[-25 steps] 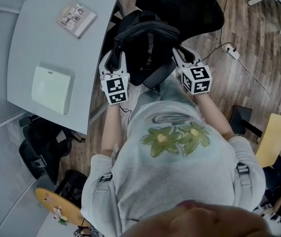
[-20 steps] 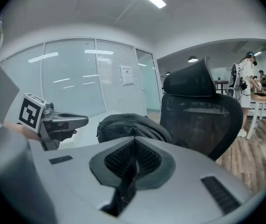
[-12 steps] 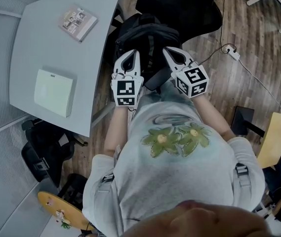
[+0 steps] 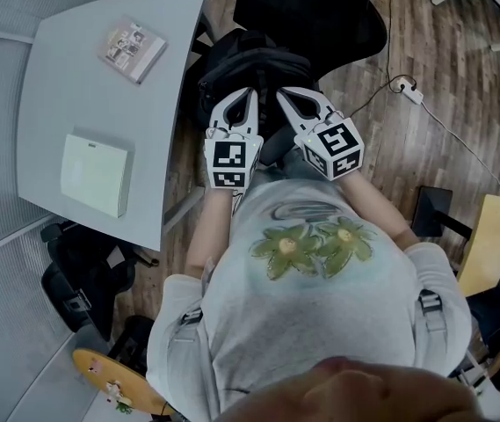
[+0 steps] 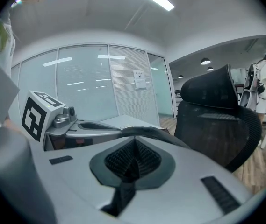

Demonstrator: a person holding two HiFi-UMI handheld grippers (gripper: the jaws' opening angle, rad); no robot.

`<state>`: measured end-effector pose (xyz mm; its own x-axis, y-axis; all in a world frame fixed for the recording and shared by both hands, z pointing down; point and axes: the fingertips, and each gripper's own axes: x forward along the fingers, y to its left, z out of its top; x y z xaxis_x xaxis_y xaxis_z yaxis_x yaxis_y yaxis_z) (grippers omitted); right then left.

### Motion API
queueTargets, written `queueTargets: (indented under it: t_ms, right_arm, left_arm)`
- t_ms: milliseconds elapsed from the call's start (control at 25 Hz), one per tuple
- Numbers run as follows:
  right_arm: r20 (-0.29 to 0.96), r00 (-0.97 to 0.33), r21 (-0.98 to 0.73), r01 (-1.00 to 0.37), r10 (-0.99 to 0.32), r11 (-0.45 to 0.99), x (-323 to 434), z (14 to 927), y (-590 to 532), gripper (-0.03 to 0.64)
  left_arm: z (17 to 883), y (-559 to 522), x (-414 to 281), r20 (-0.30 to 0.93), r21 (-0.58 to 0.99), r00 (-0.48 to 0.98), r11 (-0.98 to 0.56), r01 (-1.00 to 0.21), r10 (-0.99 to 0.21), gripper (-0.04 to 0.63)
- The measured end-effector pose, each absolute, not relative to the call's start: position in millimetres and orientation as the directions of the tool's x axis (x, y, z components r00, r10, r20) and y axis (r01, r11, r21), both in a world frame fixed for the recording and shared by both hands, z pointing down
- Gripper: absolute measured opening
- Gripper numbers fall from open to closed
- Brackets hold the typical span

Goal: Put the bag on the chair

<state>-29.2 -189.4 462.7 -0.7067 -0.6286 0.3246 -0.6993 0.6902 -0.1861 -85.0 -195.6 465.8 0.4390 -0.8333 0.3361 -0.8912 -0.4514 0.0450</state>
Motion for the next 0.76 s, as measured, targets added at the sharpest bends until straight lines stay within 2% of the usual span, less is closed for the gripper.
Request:
queueTargets:
  t_ms: [760]
  right_arm:
    - [0.313,-0.735,-0.21,-0.672,-0.602,0.71,-15.3,462.1,-211.2,0.008]
  left_arm:
    - [468.6,-213.1,-57.7,0.362,0.071,0.453,-0.461,-0.885,-0.815,0.014]
